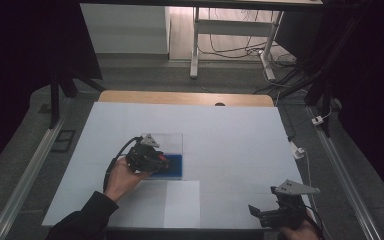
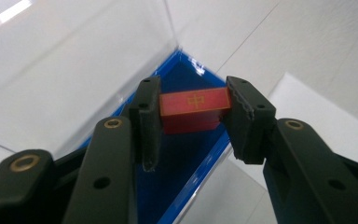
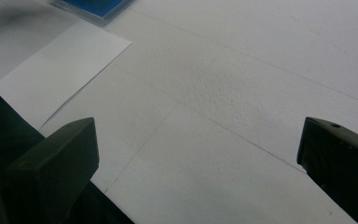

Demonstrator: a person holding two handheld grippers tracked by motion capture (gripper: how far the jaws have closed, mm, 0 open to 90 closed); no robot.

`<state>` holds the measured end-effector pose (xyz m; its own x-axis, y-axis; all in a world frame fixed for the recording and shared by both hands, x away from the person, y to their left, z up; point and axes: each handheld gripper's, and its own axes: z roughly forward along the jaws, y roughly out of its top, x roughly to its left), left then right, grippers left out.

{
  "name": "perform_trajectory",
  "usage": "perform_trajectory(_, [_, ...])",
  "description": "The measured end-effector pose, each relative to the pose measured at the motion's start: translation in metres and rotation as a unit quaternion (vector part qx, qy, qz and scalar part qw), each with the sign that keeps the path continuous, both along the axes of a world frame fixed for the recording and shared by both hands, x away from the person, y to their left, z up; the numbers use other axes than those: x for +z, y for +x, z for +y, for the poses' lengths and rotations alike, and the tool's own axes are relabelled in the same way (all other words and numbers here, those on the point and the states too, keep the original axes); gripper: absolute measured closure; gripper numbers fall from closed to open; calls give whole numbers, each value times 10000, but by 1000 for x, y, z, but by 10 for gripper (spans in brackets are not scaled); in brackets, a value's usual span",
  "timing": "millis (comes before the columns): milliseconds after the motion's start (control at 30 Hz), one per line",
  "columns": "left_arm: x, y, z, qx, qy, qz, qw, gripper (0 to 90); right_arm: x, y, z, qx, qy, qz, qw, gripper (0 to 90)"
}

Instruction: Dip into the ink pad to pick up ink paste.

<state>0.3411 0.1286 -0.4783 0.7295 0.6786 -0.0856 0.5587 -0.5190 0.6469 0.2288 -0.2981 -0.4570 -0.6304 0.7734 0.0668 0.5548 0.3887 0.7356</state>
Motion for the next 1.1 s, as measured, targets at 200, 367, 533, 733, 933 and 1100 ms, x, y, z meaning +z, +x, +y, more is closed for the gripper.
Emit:
perform_trajectory(200, [-7, 6, -3, 110, 66, 56, 9999, 581, 0, 0, 0, 16, -11, -5, 10000, 0])
perform_trajectory(367, [-14, 11, -10, 43, 181, -4, 9998, 581, 0, 0, 1, 38, -18, -10, 10000, 0])
perform_trajectory(533, [-14, 9, -19, 64, 462, -69, 9989, 583, 0, 0, 1, 56, -42, -25, 10000, 0])
perform_trajectory(733, [-18, 6, -17, 100, 378, -156, 9991, 587, 0, -1, 2, 82, -69, -16, 9999, 0])
perform_trajectory(933, [-20, 4, -18, 121, 388, -213, 9989, 589, 0, -1, 3, 97, -115, -18, 9999, 0])
perform_trajectory(1100, [-20, 5, -18, 141, 364, -180, 9991, 590, -1, -1, 3, 97, -118, -15, 9999, 0])
